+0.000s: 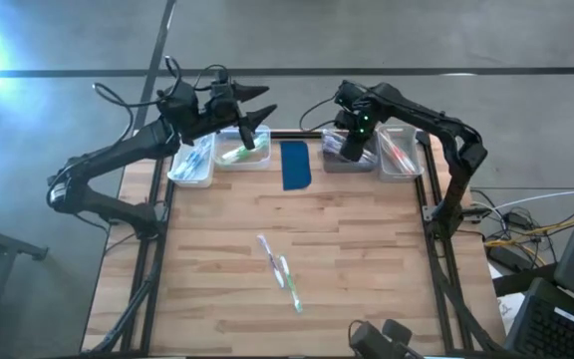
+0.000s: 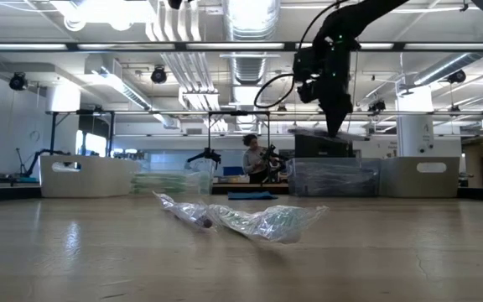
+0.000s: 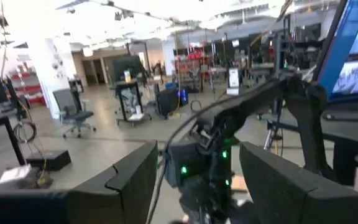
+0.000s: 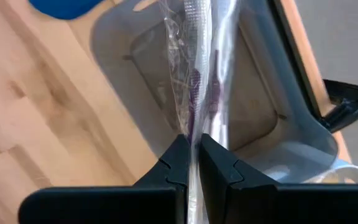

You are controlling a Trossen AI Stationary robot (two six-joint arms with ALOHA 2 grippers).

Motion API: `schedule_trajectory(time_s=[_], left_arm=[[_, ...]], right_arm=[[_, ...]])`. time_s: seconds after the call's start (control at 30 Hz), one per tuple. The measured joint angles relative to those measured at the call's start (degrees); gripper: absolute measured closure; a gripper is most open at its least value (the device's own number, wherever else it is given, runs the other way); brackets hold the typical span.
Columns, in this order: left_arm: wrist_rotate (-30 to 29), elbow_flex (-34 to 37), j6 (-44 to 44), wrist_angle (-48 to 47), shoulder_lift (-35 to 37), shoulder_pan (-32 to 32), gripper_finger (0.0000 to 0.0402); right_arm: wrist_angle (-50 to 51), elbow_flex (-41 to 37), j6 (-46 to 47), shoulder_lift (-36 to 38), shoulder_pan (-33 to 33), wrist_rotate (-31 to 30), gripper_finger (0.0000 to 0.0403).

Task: Pick & Place Toothbrushes
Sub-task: Put the purple toothbrush into the black bin

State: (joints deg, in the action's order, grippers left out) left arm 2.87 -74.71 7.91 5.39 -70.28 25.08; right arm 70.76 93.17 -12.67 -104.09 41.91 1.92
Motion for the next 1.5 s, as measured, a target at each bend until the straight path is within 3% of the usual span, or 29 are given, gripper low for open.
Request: schedule_trajectory(time_s=[1.5], left_arm=[[0.0, 0.0, -2.3, -1.6, -0.1, 0.0, 0.017]], right_arm=[[-3.7, -0.7, -1.5, -12.0, 5.2, 0.3, 0.039]])
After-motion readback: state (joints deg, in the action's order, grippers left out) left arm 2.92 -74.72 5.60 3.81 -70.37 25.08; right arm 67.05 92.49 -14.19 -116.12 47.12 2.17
